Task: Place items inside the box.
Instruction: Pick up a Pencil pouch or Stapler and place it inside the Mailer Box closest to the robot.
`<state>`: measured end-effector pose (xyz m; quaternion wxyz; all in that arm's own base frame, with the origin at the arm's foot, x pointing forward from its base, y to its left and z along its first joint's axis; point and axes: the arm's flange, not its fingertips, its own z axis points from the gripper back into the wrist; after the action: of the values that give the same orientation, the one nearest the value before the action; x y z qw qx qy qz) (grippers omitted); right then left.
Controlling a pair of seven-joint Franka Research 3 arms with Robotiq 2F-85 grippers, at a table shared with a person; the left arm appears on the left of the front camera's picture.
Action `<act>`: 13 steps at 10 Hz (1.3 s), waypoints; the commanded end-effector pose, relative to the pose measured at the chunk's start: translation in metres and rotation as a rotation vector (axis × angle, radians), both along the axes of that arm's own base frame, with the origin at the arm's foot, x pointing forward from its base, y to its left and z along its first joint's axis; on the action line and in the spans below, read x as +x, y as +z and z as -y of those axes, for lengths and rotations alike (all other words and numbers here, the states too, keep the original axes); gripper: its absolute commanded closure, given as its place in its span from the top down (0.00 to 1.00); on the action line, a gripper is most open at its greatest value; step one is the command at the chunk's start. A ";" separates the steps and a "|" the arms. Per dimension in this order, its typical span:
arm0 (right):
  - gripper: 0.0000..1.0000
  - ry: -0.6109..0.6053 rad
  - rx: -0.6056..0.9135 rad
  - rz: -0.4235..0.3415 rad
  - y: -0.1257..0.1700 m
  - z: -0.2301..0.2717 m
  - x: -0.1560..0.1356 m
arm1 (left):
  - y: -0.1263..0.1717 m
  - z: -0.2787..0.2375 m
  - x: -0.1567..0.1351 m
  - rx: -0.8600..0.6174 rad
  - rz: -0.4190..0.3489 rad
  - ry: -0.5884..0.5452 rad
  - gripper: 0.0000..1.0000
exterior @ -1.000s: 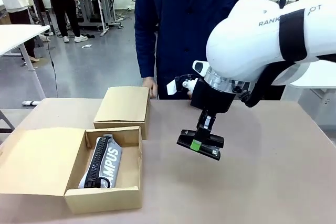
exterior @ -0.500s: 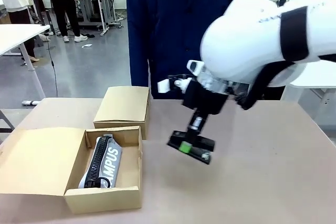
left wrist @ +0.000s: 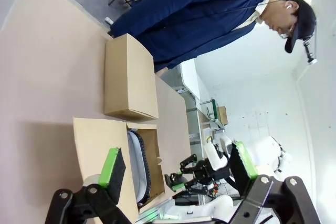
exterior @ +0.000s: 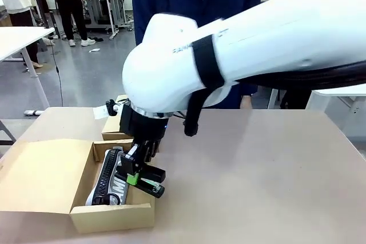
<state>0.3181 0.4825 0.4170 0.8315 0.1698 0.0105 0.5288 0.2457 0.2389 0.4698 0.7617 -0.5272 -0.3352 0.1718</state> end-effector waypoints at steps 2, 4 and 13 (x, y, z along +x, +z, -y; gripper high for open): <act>0.32 0.000 0.000 0.000 0.000 0.000 0.000 | 0.001 0.000 0.001 -0.012 0.031 0.003 1.00; 0.32 -0.432 -0.164 -0.037 0.021 -0.017 -0.008 | 0.001 0.000 0.001 -0.012 0.031 0.003 1.00; 0.32 -0.890 -0.137 -0.095 0.010 -0.027 0.007 | 0.001 0.000 0.001 -0.012 0.031 0.003 1.00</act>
<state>0.3268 0.5035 0.4298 0.9822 0.1360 0.0262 0.1269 0.2455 0.2388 0.4699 0.7616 -0.5273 -0.3354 0.1717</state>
